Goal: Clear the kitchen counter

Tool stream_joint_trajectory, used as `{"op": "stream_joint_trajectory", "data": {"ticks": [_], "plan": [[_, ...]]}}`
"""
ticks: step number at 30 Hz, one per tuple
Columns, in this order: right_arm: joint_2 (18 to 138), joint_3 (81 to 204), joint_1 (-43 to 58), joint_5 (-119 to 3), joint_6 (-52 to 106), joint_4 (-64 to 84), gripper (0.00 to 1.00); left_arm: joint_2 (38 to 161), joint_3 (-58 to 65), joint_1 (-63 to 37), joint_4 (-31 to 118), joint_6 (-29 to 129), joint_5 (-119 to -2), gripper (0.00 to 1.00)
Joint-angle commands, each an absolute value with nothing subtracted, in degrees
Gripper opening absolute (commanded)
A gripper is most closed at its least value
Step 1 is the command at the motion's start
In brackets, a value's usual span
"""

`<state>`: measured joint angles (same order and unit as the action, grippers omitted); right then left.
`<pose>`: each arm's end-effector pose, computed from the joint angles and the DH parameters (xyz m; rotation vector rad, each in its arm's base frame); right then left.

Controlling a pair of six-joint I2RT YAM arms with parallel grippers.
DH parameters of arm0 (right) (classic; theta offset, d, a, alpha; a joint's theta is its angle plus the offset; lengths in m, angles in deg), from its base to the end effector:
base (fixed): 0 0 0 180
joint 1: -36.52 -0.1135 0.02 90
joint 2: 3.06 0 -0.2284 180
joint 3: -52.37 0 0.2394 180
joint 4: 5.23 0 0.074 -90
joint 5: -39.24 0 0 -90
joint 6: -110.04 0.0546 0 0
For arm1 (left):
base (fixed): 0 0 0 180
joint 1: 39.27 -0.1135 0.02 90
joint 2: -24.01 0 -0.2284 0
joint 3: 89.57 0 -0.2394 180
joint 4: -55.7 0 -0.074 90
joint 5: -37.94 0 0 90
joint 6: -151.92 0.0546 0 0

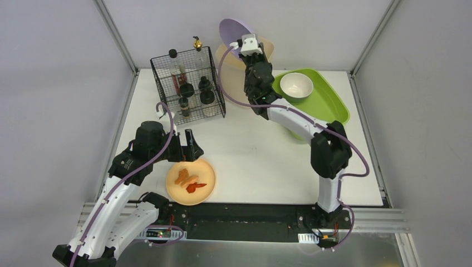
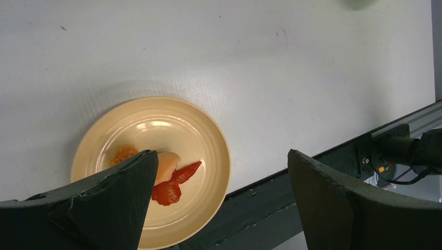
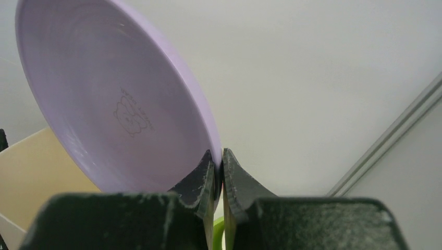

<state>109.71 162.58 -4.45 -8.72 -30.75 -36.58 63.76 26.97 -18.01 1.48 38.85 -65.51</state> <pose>0.3622 0.2661 0.3686 -0.2723 1.1917 -0.5408 0.1567 -0.0746 0.2913 0.1116 2.1653 -0.7026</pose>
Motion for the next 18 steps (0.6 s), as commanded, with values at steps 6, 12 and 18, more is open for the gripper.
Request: {"op": "stream_joint_trajectory", "data": {"ticks": [6,12,18], "plan": [[86.34,152.78,-2.44,-4.06,-12.73,-27.18,0.00,63.42,27.12,-18.55,2.61,39.95,-65.90,0.99],[76.75,151.16,2.69,-4.89,2.96,-7.45,0.00,63.30,27.11,-18.61,2.61,39.95,-66.16,0.99],[74.47,155.97,9.75,-8.29,13.94,16.77,0.00,63.02,27.11,-18.59,2.68,39.95,-66.36,0.99]]}}
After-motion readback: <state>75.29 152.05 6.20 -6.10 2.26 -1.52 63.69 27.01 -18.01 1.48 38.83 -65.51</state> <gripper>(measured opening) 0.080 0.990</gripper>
